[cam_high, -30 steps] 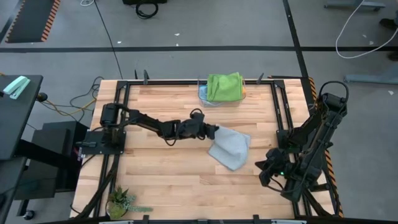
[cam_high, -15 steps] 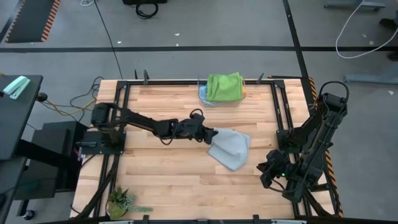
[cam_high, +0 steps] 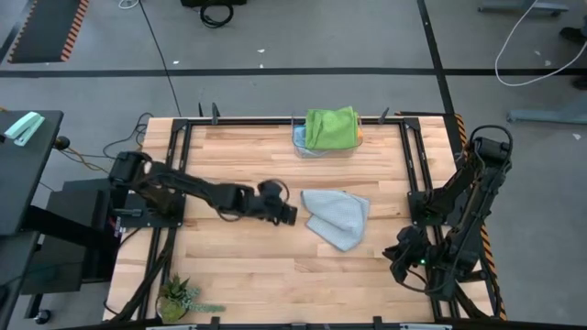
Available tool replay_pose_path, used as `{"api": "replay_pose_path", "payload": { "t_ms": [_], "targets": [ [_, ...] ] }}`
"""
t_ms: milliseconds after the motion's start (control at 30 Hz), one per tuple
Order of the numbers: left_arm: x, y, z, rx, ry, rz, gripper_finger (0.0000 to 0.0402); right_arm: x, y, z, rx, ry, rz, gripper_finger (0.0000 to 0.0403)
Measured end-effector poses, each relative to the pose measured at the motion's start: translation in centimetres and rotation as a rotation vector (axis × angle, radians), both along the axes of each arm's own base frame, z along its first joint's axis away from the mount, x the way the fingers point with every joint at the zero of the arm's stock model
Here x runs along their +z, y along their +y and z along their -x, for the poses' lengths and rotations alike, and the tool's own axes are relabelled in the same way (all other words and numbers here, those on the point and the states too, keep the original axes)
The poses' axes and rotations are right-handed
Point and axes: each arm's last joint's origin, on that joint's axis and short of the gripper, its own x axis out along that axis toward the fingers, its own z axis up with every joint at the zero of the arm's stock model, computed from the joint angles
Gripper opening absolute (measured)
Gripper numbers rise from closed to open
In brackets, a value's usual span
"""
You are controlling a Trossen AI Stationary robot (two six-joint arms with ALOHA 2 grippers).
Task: Fold microfiber towels
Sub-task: Fold the gray microfiber cloth
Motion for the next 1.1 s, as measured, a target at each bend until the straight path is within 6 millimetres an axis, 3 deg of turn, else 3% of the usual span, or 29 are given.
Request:
{"api": "replay_pose_path", "payload": {
  "t_ms": [233,600,833,1100],
  "targets": [
    [-4.2,-2.2,-1.4,0.046,0.04,0.092,0.0156,0.0,0.1,0.2,0.036,0.003,0.015,0.0078],
    [-8.3,-2.4,-3.6,0.123,-0.035,0.182,0.0167,0.0,0.5,0.3,0.061,-0.008,-0.007,0.0078],
    [-9.3,-2.5,-4.8,0.139,-0.05,0.193,0.0167,0.0,0.5,0.3,0.06,-0.008,-0.008,0.0078],
    [-9.5,-1.4,-6.6,0.122,-0.058,0.166,0.0167,0.0,0.6,0.2,0.06,-0.01,-0.012,0.0078]
  ]
}}
